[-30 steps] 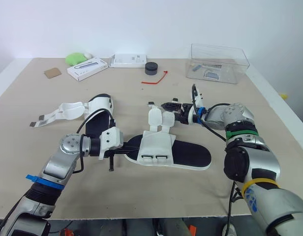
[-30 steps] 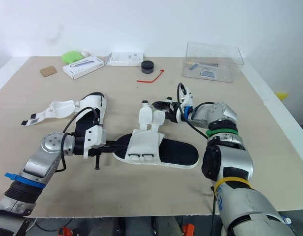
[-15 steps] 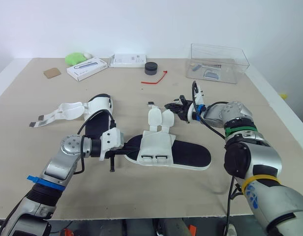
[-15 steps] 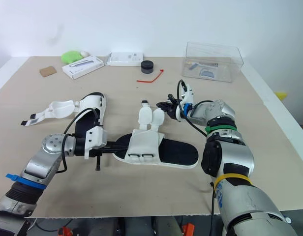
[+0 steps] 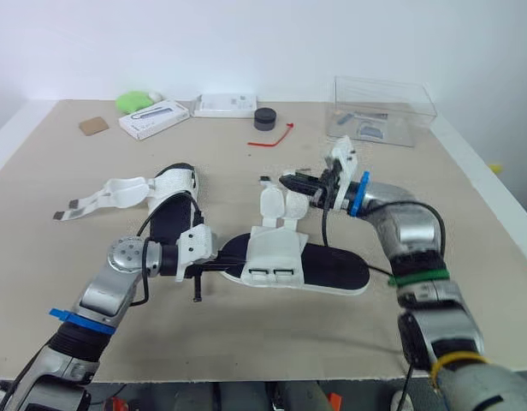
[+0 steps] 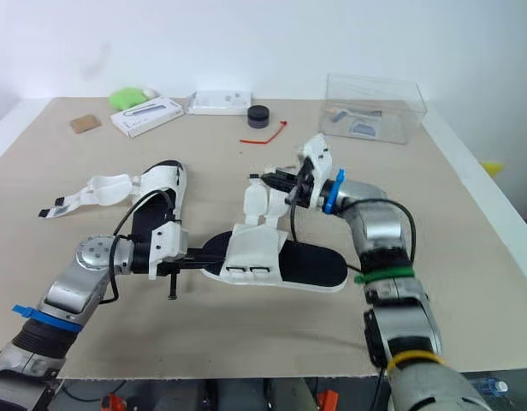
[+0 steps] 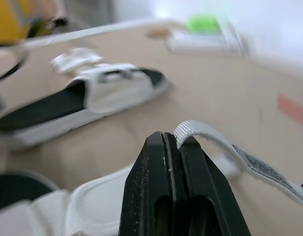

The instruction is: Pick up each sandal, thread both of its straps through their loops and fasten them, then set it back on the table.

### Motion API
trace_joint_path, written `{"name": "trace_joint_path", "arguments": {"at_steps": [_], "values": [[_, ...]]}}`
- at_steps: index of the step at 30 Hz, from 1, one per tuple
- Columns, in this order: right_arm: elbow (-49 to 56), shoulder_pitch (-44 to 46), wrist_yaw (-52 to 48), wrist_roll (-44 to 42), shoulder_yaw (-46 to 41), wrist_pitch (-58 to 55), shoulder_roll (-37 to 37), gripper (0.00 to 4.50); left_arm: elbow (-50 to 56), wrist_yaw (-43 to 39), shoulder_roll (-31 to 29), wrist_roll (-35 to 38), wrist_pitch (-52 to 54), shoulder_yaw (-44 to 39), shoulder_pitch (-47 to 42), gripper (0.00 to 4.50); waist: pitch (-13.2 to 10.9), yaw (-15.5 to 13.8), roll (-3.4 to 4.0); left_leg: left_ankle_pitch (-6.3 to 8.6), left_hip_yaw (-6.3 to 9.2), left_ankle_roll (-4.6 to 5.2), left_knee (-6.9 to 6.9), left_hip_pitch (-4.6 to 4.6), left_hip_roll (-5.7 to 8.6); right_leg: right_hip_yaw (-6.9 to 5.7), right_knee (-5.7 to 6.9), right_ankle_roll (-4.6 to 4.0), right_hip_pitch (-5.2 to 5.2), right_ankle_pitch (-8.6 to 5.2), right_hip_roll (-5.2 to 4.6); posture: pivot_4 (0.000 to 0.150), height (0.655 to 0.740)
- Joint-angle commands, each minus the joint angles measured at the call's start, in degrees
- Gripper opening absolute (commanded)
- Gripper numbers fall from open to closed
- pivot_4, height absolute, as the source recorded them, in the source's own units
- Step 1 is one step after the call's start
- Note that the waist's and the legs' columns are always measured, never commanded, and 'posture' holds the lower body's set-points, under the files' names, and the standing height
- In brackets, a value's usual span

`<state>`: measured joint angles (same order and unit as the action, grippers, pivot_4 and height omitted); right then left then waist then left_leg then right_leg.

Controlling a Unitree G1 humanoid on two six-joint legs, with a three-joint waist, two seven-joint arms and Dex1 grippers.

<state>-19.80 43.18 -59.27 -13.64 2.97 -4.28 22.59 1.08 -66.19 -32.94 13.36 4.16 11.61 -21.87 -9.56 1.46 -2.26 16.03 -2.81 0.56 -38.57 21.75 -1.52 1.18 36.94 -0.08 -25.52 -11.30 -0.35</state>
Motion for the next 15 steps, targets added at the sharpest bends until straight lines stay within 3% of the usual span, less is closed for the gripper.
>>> {"name": "trace_joint_path", "arguments": {"at_steps": [1,5,9,11,15], "values": [[5.8,-3.3,-3.7,5.5,3.1,24.7,2.3,0.09,1.0,0.0,0.0,-0.1,-0.4,0.1,-0.6,0.00,0.0,-0.1,0.00,0.00,-0.04,0.00,0.00,-0.01,0.01,0.00,0.00,0.00,0.00,0.00,0.00,0.150,0.7400],[-0.2,-3.3,-3.6,16.4,8.4,54.4,7.1,0.09,0.7,-0.2,0.4,-0.2,-0.4,0.4,-0.9,0.00,0.0,-0.1,0.00,-0.01,-0.14,0.00,-0.01,-0.21,0.03,0.03,0.01,0.01,0.12,0.00,0.02,0.150,0.7400],[-8.9,1.1,3.4,34.1,10.3,81.7,10.7,0.09,0.7,-0.5,0.5,-0.1,-0.4,0.5,-1.0,0.00,0.0,-0.1,-0.02,-0.02,-0.24,-0.01,-0.02,-0.34,0.06,0.12,0.01,0.04,0.18,-0.03,0.03,0.150,0.7400],[-11.2,3.1,7.9,43.2,7.8,88.1,10.5,0.09,0.7,-0.7,0.5,-0.1,-0.4,0.5,-1.0,0.00,0.0,0.0,-0.02,-0.04,-0.32,-0.05,-0.02,-0.38,0.04,0.25,0.05,0.03,0.16,-0.03,0.07,0.150,0.7400],[-14.6,6.0,17.3,53.2,5.1,91.8,10.4,0.09,0.8,-0.9,0.4,0.0,-0.3,0.5,-0.9,0.00,0.0,-0.1,-0.03,-0.10,-0.29,-0.15,-0.02,-0.42,0.03,0.37,0.10,-0.02,0.18,-0.02,0.07,0.150,0.7400]]}}
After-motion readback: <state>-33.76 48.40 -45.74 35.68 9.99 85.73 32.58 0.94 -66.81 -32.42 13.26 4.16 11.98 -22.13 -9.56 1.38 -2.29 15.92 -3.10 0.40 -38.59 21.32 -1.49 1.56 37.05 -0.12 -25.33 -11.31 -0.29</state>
